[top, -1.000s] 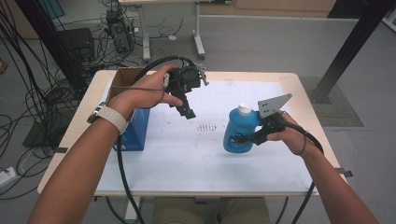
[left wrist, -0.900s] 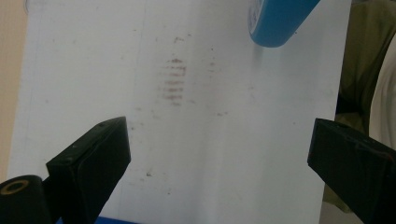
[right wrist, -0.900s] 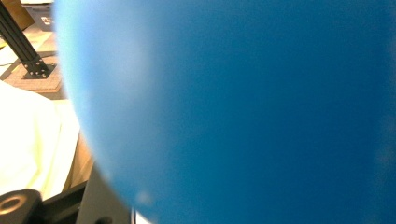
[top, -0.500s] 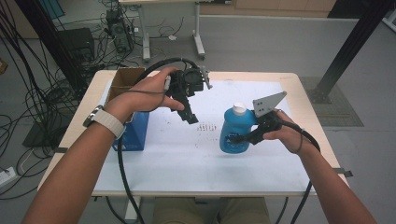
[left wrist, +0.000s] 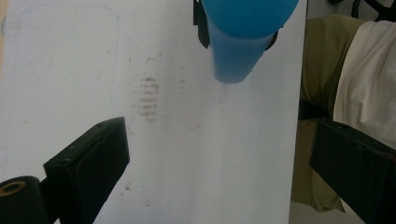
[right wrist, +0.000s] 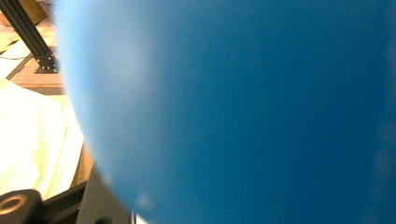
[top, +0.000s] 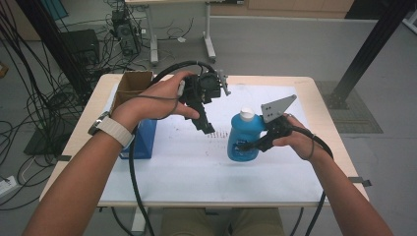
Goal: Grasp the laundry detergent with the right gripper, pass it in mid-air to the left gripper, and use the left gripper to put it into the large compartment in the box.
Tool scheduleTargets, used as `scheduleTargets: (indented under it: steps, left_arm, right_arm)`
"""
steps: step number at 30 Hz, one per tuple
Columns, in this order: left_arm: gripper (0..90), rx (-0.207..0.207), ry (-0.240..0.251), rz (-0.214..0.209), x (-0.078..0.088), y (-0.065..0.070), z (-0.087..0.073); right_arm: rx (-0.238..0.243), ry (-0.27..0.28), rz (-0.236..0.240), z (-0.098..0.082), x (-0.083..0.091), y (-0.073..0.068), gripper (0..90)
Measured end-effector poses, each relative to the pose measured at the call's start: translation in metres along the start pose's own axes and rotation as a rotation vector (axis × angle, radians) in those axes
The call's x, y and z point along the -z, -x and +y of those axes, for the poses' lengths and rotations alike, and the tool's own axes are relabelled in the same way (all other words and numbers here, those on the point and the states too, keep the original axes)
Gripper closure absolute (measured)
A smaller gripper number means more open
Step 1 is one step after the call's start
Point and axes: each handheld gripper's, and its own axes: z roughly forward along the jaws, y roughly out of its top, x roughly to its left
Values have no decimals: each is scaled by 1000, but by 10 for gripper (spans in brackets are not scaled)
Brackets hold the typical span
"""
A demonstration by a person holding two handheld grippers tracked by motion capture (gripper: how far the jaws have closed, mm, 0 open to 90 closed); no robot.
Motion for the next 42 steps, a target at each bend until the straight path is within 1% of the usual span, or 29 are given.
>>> scheduleTargets:
  steps: [3,6,9,10,12,15,18,23,26,36,40,42]
  left_arm:
    - [50,-4,-5,-2,1,1,2]
    - [48,-3,5,1,2,3,4]
    - [48,-14,9,-2,3,4,6]
    - [48,-10,12,-1,3,5,6]
    - [48,-19,9,-5,4,6,8]
    - [48,-18,8,-6,3,7,10]
    - [48,-18,7,-1,3,7,12]
    - [47,-22,1,-6,2,7,15]
    - [47,-25,-3,-12,1,7,16]
    - [47,-22,-3,-6,-2,6,20]
    - [46,-28,-10,-10,-3,6,22]
    - [46,-25,-8,-11,-3,6,23]
  right_arm:
    - [2,-4,5,1,-3,0,435]
    - [2,-6,10,3,-6,1,435]
    - [5,-6,13,5,-9,2,436]
    - [4,-6,16,6,-10,2,435]
    - [8,-5,19,8,-12,2,436]
    - [10,-5,25,10,-14,3,436]
    - [17,-13,27,12,-17,3,436]
    - [24,-25,34,14,-22,3,436]
    - [26,-24,37,16,-24,4,436]
    - [33,-31,41,21,-30,5,436]
    - [34,-31,44,22,-32,6,436]
    - [34,-34,45,23,-33,6,436]
